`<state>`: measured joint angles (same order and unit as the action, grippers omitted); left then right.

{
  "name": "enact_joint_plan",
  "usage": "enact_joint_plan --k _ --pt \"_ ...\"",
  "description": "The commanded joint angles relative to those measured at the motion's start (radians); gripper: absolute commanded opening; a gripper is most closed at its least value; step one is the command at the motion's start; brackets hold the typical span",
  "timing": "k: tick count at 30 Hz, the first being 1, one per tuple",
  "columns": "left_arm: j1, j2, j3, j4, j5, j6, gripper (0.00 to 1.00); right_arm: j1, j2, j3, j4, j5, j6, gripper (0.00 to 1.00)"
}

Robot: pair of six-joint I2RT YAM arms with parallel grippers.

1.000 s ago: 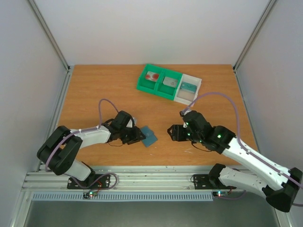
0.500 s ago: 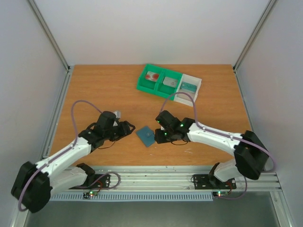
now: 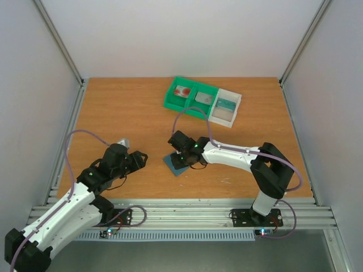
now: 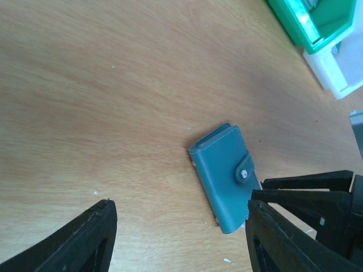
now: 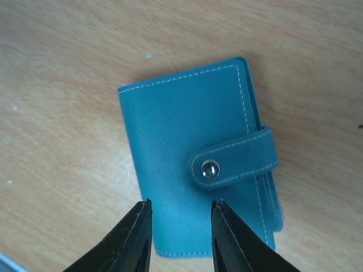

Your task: Take the credit cards out of the card holder

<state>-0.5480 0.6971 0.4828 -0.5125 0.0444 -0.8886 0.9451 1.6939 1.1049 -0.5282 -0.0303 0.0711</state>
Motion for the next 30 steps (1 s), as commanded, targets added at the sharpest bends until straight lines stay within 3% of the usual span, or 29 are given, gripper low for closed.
enact_joint_plan --k 1,8,22,30 --pt "0.003 -0.033 -0.015 -0.04 -0.042 0.016 0.63 0.011 0.062 0.054 0.008 0.062 -0.055 0.29" --pt "0.003 -0.033 -0.023 -0.041 -0.042 0.017 0.63 0.016 0.165 0.125 -0.034 0.099 -0.116 0.27" --pt "0.003 -0.033 -0.031 -0.036 -0.043 0.011 0.63 0.053 0.194 0.101 -0.049 0.236 -0.14 0.25" --pt "0.004 -0.029 -0.037 -0.036 -0.037 0.001 0.63 0.066 0.187 0.081 -0.054 0.313 -0.128 0.13"
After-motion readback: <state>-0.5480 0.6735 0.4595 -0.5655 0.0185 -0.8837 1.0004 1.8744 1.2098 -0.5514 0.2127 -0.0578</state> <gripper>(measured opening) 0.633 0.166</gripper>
